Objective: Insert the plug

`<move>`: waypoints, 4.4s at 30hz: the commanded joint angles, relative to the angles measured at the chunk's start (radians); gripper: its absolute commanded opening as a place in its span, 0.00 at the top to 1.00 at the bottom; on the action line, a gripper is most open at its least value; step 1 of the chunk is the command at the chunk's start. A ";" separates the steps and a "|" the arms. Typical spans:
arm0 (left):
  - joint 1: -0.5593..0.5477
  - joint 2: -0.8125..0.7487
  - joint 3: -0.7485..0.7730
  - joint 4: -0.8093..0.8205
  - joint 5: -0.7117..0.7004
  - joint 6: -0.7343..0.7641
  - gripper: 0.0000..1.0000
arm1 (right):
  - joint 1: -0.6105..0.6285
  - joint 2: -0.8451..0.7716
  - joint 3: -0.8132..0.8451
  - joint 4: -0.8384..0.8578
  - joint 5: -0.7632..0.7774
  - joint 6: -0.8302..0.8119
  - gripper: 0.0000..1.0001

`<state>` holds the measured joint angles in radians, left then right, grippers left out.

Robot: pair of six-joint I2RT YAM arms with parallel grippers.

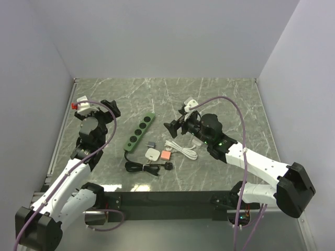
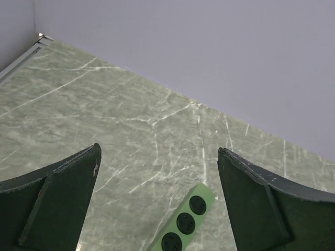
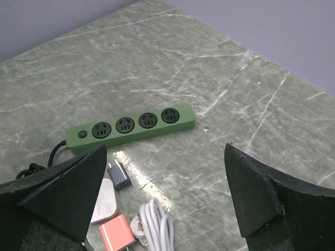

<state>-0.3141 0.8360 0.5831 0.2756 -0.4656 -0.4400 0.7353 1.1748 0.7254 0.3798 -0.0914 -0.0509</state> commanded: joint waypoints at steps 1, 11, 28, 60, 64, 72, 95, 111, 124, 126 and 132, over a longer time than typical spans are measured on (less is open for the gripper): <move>-0.005 0.011 0.050 -0.022 -0.038 -0.012 0.01 | 0.004 0.003 0.006 0.021 -0.025 -0.027 0.00; -0.005 -0.024 -0.018 0.007 0.059 -0.028 0.01 | 0.044 0.184 0.095 -0.050 -0.137 -0.099 0.01; -0.006 -0.006 0.034 -0.151 0.183 -0.017 0.01 | 0.131 0.536 0.305 -0.243 -0.134 -0.247 0.13; -0.006 -0.028 0.032 -0.173 0.219 -0.003 0.01 | 0.131 0.732 0.422 -0.315 -0.143 -0.270 0.40; -0.006 -0.028 0.032 -0.174 0.222 -0.003 0.01 | 0.131 0.750 0.433 -0.340 -0.137 -0.267 0.41; -0.006 -0.032 0.034 -0.165 0.280 0.007 0.00 | 0.130 0.758 0.482 -0.404 -0.146 -0.273 0.75; -0.006 -0.025 0.001 0.078 1.016 -0.086 0.01 | 0.174 0.111 0.220 -0.260 -0.110 -0.336 0.82; -0.034 0.109 0.035 0.112 1.167 -0.106 0.01 | 0.216 0.082 0.212 -0.254 -0.036 -0.357 0.83; -0.080 0.192 0.032 0.212 1.256 -0.140 0.33 | 0.240 0.037 0.175 -0.223 -0.027 -0.368 0.83; -0.086 0.202 0.031 0.232 1.272 -0.149 0.48 | 0.242 0.034 0.169 -0.220 -0.022 -0.371 0.83; -0.095 0.236 0.027 0.280 1.320 -0.173 1.00 | 0.243 0.026 0.151 -0.200 0.030 -0.371 0.79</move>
<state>-0.4026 1.0653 0.5831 0.4683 0.7769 -0.6228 0.9695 1.2407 0.8749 0.1108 -0.0822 -0.4301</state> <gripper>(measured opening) 0.262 0.404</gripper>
